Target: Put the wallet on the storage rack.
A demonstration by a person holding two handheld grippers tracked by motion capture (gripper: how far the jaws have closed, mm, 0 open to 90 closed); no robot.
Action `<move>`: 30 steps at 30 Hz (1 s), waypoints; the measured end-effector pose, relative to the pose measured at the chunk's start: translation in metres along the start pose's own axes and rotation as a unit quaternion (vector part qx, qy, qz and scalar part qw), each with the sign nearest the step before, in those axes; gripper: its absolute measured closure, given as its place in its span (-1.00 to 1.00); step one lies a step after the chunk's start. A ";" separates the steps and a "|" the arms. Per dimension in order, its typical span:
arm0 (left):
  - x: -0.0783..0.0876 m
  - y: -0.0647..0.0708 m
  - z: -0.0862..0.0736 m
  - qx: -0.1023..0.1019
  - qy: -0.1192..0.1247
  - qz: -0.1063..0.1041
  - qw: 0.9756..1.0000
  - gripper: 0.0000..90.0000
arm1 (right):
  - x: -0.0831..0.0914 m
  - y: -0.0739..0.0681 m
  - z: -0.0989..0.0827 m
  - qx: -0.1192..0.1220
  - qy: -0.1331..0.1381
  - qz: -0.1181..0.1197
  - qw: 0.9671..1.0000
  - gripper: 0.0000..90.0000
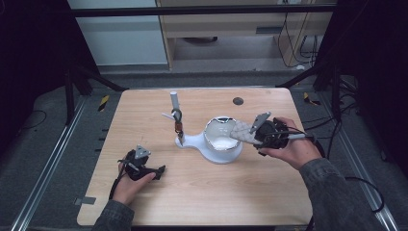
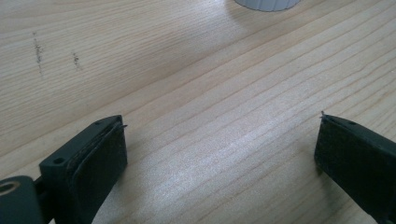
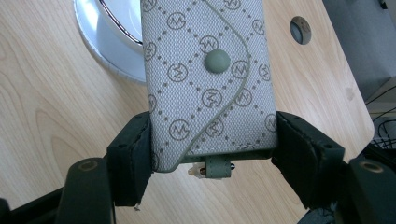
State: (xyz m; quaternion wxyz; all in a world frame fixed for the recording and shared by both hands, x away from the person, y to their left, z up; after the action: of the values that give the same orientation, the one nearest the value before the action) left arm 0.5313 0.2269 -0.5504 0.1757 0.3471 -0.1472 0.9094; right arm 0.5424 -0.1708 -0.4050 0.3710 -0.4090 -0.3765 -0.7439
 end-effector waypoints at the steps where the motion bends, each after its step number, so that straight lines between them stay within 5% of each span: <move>1: 0.000 0.000 0.000 0.000 0.000 0.000 1.000 -0.96 | -0.001 -0.001 0.003 -0.003 0.000 0.005 1.000 -0.29; 30: 0.000 0.000 0.000 0.002 0.001 0.000 1.000 -0.96 | -0.032 -0.009 0.029 0.015 -0.021 0.040 0.999 -0.29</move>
State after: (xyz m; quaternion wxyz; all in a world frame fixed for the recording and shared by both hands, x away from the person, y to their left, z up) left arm 0.5314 0.2264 -0.5504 0.1756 0.3462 -0.1450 0.9101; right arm 0.5565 -0.1342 -0.4247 0.3985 -0.4334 -0.3791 -0.7139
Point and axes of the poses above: each handheld gripper's, and its own axes: x roughly backward along the jaws, z roughly out of its top, y roughly to its right, the point moved 6 cm from there along -x, roughly forward along the jaws, and after that the axes turned 10 degrees about z, right-handed, at the moved point
